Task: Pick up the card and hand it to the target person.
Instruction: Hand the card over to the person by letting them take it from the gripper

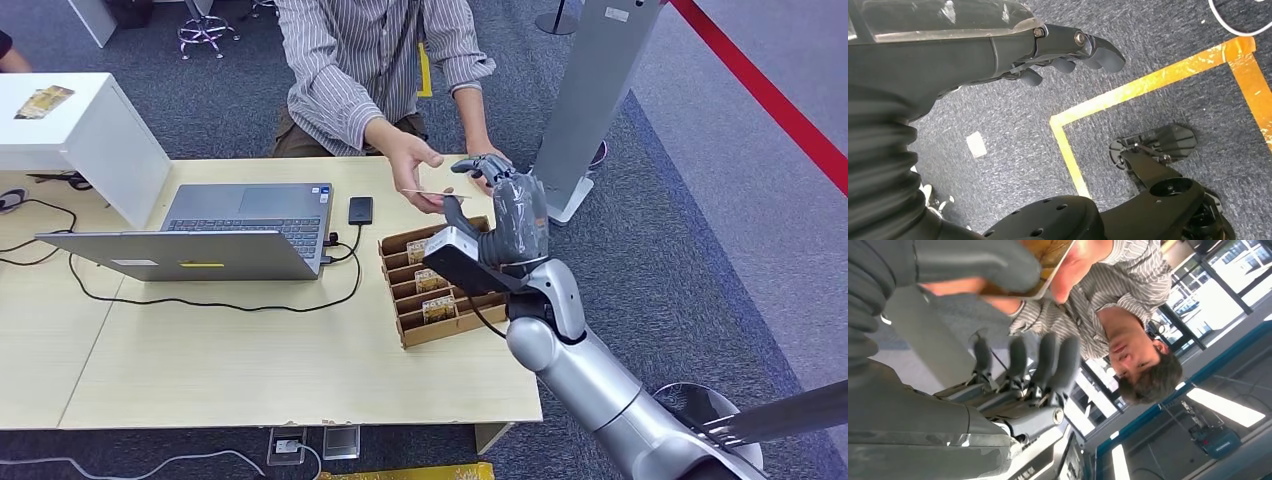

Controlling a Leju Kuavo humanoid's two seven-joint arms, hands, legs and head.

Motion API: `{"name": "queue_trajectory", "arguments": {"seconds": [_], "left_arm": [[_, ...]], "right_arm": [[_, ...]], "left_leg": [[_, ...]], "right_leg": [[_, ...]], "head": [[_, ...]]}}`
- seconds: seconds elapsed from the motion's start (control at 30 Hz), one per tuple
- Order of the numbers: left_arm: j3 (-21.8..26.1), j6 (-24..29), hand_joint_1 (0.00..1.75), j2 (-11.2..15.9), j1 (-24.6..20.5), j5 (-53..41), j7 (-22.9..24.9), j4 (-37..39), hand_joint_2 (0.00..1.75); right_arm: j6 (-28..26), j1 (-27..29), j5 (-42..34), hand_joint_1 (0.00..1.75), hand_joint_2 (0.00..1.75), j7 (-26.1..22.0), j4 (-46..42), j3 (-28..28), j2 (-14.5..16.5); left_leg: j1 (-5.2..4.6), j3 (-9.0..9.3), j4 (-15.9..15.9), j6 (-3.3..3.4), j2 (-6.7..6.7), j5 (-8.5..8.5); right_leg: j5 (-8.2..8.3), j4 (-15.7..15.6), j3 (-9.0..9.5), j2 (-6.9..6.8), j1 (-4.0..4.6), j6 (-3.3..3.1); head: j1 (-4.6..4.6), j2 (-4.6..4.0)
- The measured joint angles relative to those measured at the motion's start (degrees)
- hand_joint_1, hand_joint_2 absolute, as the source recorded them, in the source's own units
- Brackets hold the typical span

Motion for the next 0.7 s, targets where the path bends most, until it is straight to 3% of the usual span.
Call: {"name": "queue_trajectory", "arguments": {"seconds": [0.7], "left_arm": [[0.00,0.61,0.00,0.00,0.04,0.21,-0.01,0.00,0.00]], "right_arm": [[-0.21,0.06,-1.56,0.00,1.75,-0.14,0.23,0.58,0.53]], "left_leg": [[0.00,0.00,0.00,0.00,0.00,0.00]], "right_leg": [[0.00,0.00,0.00,0.00,0.00,0.00]], "head": [[0.04,0.00]]}}
